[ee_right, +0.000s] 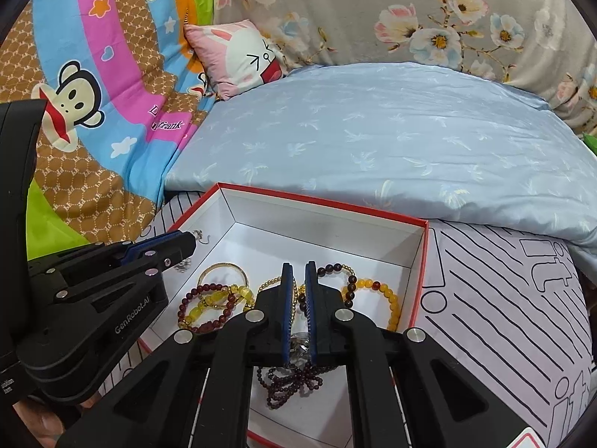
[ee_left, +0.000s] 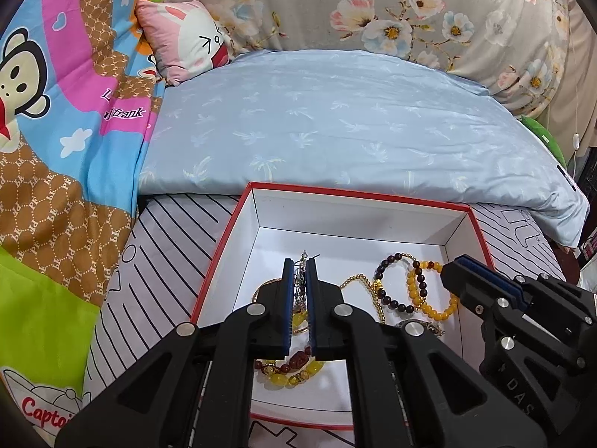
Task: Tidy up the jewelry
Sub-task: 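Open both grippers to release the silver pieces in the box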
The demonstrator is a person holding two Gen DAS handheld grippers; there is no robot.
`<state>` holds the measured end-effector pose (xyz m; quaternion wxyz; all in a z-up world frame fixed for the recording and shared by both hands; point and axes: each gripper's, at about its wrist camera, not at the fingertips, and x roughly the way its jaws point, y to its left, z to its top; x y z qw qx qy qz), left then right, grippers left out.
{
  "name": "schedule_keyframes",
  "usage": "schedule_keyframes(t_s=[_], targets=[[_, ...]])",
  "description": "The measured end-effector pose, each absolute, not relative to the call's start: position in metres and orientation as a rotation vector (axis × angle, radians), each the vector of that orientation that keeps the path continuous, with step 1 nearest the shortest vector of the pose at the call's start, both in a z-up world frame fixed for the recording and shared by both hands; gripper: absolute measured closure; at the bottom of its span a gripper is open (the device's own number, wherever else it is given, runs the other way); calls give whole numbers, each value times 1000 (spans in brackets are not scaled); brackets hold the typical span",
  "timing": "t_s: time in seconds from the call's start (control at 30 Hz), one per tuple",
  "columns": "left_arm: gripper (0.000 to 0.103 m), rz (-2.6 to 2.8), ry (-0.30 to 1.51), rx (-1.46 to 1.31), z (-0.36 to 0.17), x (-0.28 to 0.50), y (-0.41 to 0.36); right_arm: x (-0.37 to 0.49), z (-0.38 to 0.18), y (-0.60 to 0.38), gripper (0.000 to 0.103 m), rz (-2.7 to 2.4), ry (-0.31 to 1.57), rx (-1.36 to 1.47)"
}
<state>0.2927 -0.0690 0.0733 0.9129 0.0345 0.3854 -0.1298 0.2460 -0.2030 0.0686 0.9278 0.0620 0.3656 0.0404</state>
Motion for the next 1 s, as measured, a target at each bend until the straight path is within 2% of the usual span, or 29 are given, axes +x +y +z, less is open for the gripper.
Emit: schedule_keyframes(t_s=[0.03,0.1,0.13,0.33,1.0], targets=[[91,-262,796,70,73,294,-69,246,69,-202,90,77,746,124],[65,-252,791,69,71,293,-68,245,69,-201,84,78,744,127],[62,-244,783,73,71,292,-67,243,69,-201,81,74,741,125],[61,-243,778,89,70,288,-68,236,69,-198,70,69,736,131],[61,-233,776,80,82,264,-54,208,88,-188,60,46,724,114]])
